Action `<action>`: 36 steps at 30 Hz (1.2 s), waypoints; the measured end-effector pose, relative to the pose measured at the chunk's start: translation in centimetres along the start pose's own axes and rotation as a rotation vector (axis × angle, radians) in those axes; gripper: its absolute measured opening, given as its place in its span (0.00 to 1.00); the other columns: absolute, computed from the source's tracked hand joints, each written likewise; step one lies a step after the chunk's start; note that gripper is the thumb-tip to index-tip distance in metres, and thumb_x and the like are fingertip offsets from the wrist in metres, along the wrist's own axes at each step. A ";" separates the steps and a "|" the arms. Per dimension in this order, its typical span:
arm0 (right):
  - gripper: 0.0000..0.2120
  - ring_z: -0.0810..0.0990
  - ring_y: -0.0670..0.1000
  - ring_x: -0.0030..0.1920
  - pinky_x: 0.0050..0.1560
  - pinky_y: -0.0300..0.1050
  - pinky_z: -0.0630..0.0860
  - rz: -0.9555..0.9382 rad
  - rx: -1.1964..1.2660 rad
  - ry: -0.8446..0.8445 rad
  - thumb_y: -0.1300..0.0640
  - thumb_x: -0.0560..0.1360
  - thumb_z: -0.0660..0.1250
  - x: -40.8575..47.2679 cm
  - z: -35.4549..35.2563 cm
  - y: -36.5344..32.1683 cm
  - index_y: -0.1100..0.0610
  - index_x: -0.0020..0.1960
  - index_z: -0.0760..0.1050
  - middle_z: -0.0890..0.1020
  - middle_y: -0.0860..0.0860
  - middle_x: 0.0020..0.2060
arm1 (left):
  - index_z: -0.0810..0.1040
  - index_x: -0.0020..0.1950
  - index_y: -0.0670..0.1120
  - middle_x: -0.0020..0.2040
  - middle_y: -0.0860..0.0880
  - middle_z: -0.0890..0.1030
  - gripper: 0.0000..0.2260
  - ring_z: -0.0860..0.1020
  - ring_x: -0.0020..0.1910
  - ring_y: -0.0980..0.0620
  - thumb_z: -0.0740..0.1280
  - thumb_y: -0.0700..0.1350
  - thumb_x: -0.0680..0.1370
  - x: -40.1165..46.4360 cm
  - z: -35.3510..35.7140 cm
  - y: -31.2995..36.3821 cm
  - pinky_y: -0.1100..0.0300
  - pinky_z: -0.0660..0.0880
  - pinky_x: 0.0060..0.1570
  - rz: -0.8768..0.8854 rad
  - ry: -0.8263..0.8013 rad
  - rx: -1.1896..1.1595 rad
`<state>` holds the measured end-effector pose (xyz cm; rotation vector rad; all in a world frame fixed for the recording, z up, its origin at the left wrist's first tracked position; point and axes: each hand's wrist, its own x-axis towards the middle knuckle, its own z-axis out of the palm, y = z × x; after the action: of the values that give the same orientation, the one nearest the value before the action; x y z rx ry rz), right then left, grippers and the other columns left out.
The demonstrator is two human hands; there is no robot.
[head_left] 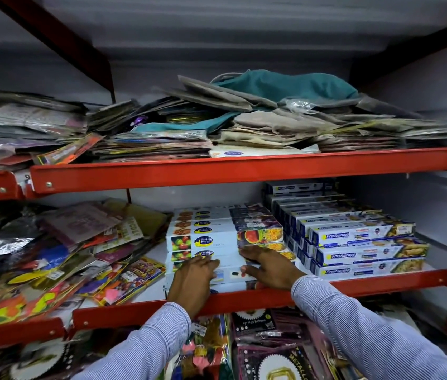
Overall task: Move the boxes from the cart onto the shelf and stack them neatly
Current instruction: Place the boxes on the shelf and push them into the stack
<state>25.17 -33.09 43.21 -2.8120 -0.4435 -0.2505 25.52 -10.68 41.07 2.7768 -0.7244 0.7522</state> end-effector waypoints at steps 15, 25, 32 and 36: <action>0.28 0.64 0.53 0.77 0.77 0.50 0.62 0.046 -0.053 -0.027 0.44 0.82 0.58 -0.2 0.0 -0.9 0.54 0.78 0.61 0.64 0.52 0.78 | 0.72 0.71 0.50 0.72 0.46 0.75 0.27 0.71 0.71 0.47 0.68 0.33 0.75 -0.2 0.5 -0.8 0.52 0.71 0.67 0.022 -0.049 -0.001; 0.33 0.49 0.57 0.81 0.80 0.57 0.53 0.024 -0.078 0.165 0.43 0.80 0.60 -7.8 2.2 -3.8 0.50 0.80 0.51 0.53 0.51 0.81 | 0.59 0.78 0.48 0.80 0.42 0.58 0.29 0.56 0.78 0.40 0.60 0.54 0.79 -11.4 -1.2 0.4 0.37 0.56 0.74 0.139 -0.027 0.013; 0.32 0.55 0.58 0.80 0.78 0.58 0.57 0.098 0.041 0.112 0.46 0.79 0.64 -16.7 9.4 -4.7 0.53 0.78 0.58 0.59 0.53 0.79 | 0.63 0.77 0.47 0.76 0.41 0.66 0.30 0.65 0.73 0.39 0.61 0.56 0.77 -22.5 1.4 1.4 0.41 0.65 0.70 0.114 -0.216 -0.071; 0.29 0.66 0.60 0.74 0.74 0.56 0.66 0.106 0.106 0.063 0.50 0.77 0.67 -21.4 14.9 -5.3 0.56 0.75 0.65 0.70 0.55 0.74 | 0.71 0.72 0.47 0.73 0.41 0.70 0.29 0.70 0.70 0.38 0.71 0.53 0.72 -29.0 3.9 2.0 0.40 0.71 0.66 0.060 -0.403 -0.116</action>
<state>5.25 -29.63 25.86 -2.7055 -0.2833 -0.2837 4.38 -1.64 22.90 2.8365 -0.8886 0.1466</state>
